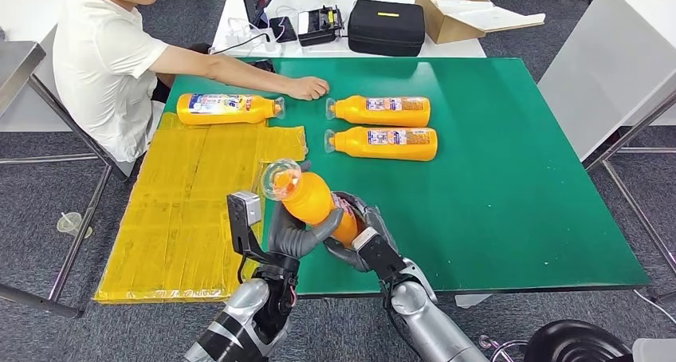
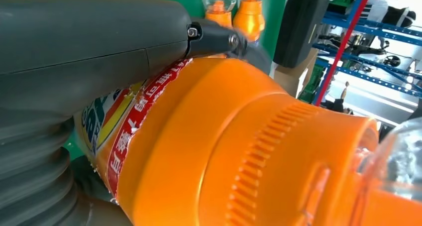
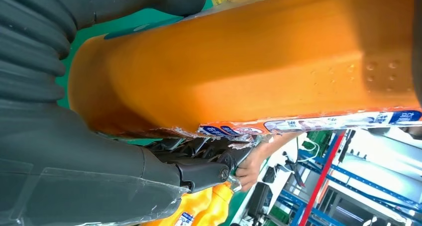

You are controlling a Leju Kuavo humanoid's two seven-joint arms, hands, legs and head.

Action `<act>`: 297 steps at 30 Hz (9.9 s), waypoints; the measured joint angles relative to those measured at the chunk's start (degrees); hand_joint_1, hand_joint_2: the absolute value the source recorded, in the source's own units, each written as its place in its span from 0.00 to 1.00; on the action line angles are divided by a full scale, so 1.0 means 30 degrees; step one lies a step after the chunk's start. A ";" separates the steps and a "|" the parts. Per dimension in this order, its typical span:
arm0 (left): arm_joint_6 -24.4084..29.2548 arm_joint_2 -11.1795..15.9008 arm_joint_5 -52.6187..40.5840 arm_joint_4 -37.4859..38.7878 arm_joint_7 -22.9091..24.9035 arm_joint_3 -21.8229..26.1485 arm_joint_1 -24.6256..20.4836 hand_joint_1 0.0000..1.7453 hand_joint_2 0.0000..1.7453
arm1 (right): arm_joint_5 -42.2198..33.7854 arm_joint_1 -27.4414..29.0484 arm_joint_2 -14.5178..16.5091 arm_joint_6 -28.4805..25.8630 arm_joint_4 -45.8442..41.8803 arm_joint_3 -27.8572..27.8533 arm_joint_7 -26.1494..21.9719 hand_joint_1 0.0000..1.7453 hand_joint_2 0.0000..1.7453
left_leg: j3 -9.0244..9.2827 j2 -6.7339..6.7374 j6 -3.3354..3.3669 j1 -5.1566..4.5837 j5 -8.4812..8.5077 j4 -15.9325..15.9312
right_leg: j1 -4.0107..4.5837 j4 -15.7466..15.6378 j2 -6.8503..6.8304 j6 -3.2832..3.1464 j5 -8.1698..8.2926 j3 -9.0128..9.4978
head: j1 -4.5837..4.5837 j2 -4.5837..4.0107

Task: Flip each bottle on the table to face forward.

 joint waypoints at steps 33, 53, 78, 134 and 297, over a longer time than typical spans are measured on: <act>0.9427 0.0943 -1.1526 -0.2925 -0.4853 0.2405 0.1716 0.99 1.00 | -0.0610 0.3210 0.0514 -0.7627 -0.0552 -0.4184 -0.1652 0.00 0.00 | -0.0023 -0.0025 0.0001 0.0002 -0.0001 -0.0002 | 0.0000 -0.0001 -0.0032 -0.0002 -0.0004 -0.0027 | 0.0000 0.0000; 0.4787 0.1652 -3.4432 0.7003 0.7738 0.6166 -0.3354 1.00 1.00 | -0.0974 0.3102 0.1450 -0.6752 -0.2568 -0.8322 -0.1816 0.00 0.00 | -0.0031 -0.0055 -0.0026 0.0004 0.0062 0.0000 | -0.0002 0.0010 -0.0043 0.0004 0.0015 -0.0030 | -0.0002 0.0000; 0.0195 0.1962 -3.1373 0.9909 0.6663 0.6038 -0.5654 0.00 1.00 | -0.1714 0.2879 0.1647 -0.5646 -0.2277 -0.9144 -0.1816 0.00 0.00 | -0.0033 -0.0062 -0.0026 0.0005 0.0063 -0.0001 | -0.0001 0.0011 -0.0046 0.0004 0.0015 -0.0023 | -0.0002 0.0000; 0.1583 0.3189 -2.0487 -0.2310 -0.1239 0.0313 0.0054 0.00 1.00 | 1.2214 -0.0677 -0.3459 -0.7963 0.5172 -0.7222 0.3379 0.00 1.00 | -0.0055 -0.0125 -0.0005 -0.0020 0.0068 0.0004 | -0.0021 0.0005 -0.0092 0.0018 0.0015 -0.0026 | -0.0004 0.0000; -0.3537 0.0539 0.2378 -0.1692 -0.0611 0.1874 0.1509 1.00 1.00 | 0.0006 -0.0743 0.0109 0.1068 0.4018 0.0452 -0.1903 0.00 1.00 | -0.0124 -0.0065 0.0017 -0.0011 0.0096 0.0000 | -0.0020 0.0003 -0.0061 0.0054 0.0055 -0.0120 | -0.0004 0.0000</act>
